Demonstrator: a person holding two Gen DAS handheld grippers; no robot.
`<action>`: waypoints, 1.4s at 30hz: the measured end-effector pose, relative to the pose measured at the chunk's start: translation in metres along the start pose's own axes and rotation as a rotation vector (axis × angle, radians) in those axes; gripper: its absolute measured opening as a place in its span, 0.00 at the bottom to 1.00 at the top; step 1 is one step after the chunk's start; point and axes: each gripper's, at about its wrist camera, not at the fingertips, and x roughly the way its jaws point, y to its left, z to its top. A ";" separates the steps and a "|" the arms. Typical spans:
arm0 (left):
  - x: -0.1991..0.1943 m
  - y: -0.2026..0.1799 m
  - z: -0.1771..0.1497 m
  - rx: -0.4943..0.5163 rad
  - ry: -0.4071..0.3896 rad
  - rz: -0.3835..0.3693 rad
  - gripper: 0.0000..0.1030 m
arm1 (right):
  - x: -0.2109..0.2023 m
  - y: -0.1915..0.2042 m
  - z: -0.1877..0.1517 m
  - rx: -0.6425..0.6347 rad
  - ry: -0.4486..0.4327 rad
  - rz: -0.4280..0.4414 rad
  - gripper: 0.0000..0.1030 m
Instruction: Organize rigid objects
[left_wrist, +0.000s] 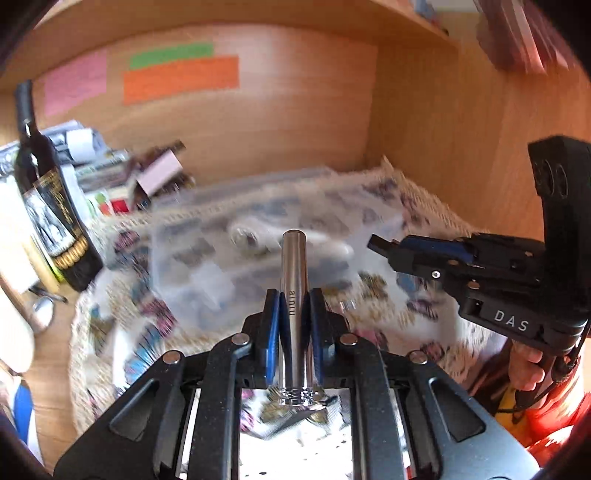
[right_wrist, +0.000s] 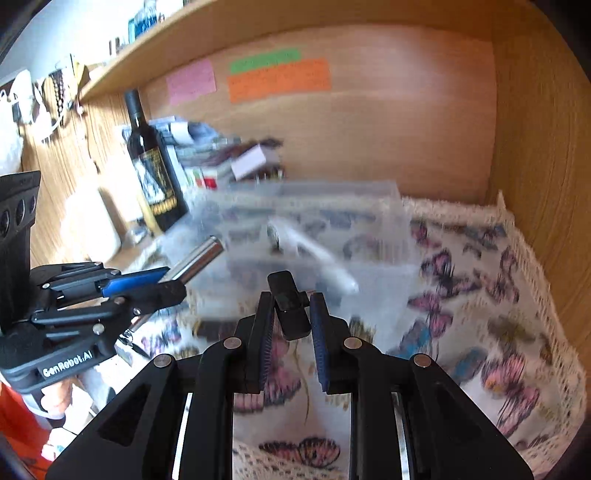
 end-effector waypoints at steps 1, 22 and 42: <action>-0.004 0.004 0.005 -0.004 -0.018 0.007 0.14 | -0.002 0.001 0.006 -0.007 -0.019 -0.002 0.18; 0.047 0.077 0.074 -0.112 -0.027 0.070 0.14 | 0.054 -0.038 0.070 -0.026 -0.042 -0.087 0.18; 0.098 0.080 0.061 -0.098 0.097 0.052 0.14 | 0.114 -0.042 0.058 -0.048 0.122 -0.123 0.18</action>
